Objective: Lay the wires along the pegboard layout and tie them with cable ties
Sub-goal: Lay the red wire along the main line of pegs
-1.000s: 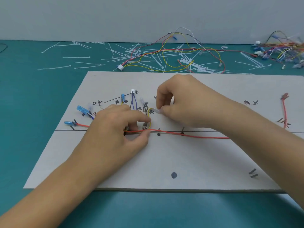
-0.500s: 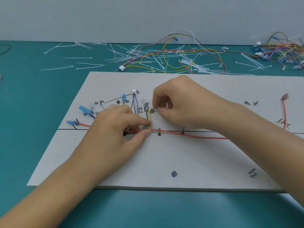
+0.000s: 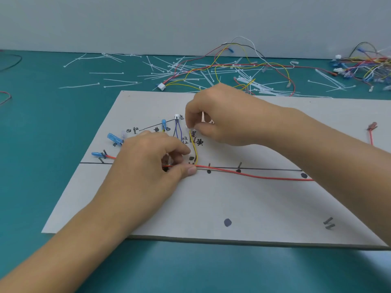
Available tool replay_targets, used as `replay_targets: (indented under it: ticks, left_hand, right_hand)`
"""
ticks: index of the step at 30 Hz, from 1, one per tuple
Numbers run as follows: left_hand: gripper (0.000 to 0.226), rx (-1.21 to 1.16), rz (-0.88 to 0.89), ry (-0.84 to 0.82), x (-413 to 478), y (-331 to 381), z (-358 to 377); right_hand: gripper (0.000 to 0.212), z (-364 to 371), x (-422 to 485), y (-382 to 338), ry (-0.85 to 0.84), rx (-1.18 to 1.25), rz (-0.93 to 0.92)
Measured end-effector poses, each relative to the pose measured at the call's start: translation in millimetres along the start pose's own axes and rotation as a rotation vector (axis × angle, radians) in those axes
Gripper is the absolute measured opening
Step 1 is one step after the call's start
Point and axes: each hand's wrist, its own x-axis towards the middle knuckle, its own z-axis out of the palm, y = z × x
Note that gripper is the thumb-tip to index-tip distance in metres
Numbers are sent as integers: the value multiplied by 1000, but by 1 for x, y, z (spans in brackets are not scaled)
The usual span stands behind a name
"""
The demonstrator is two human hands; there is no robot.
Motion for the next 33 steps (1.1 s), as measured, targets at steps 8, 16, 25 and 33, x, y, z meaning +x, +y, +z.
replay_targets:
  ticks: [8,16,25,33]
  left_hand:
    - [30,68,-45,53,-11,5,-5]
    - [26,48,-96,-56,-15,4,-18]
    - [40,63,-66,-81,-35,-1,-30]
    - [40,7,-38,-80,-45,-15,-35]
  right_hand:
    - [18,3,2,4,0,-104,-97]
    - [14,16,3,9,37,-98,-180]
    - [16,16,-1,9,49,-21,-168]
    - [16,11,-12,6,31,-8,-111]
